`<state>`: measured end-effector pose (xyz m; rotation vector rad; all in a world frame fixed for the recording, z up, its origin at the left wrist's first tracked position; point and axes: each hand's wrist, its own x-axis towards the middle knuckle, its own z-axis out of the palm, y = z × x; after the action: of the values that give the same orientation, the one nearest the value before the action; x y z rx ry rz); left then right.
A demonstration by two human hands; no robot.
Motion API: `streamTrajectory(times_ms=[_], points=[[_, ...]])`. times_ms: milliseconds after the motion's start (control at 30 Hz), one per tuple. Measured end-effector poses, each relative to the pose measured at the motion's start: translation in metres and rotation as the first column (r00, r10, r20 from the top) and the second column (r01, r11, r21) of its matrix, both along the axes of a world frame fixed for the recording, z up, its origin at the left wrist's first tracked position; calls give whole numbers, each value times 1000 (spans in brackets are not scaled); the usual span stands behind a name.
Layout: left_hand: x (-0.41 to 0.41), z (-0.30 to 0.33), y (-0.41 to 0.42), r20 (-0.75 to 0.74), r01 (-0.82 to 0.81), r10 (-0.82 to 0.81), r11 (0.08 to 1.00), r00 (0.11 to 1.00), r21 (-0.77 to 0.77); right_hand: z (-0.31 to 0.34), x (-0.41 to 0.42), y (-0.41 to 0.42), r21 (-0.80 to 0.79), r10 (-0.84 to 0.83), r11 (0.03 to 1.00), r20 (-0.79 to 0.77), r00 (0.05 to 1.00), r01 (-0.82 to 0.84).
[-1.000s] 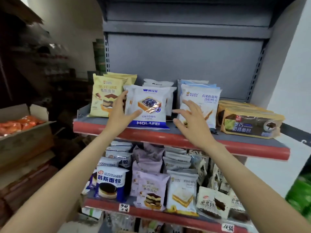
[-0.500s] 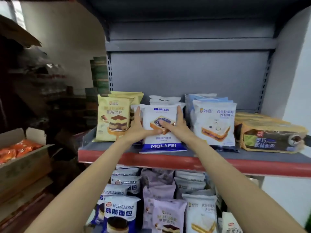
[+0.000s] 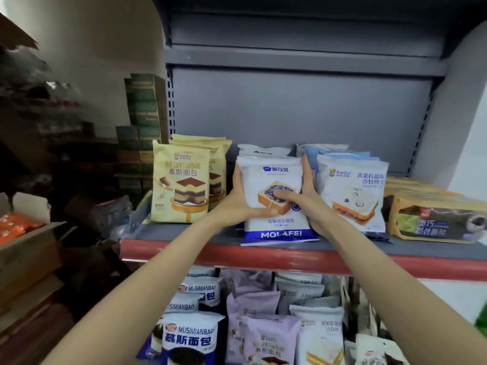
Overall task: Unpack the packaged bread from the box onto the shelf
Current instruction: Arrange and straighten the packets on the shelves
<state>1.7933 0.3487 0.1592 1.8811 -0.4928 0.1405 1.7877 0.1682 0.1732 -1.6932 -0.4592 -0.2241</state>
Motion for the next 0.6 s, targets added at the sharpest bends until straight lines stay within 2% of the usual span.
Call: streamTrajectory(times_ms=[167,267,400,600], points=[[-2,-1,4,-2,27,-27,993,1000,116,-1,-8,-6,-30,37,999,-6,999,-37],[-6,6,5,44,-56,50,986,998,156,2,-8,2,-35,6,999,62,998,-4],[-10,13,13,81,-168,155,968,984,188,-5,7,11,-124,105,988,109,988,-91],[-16,4,19,78,-170,154,945,985,279,-7,1,-2,-223,118,971,115,986,-90]])
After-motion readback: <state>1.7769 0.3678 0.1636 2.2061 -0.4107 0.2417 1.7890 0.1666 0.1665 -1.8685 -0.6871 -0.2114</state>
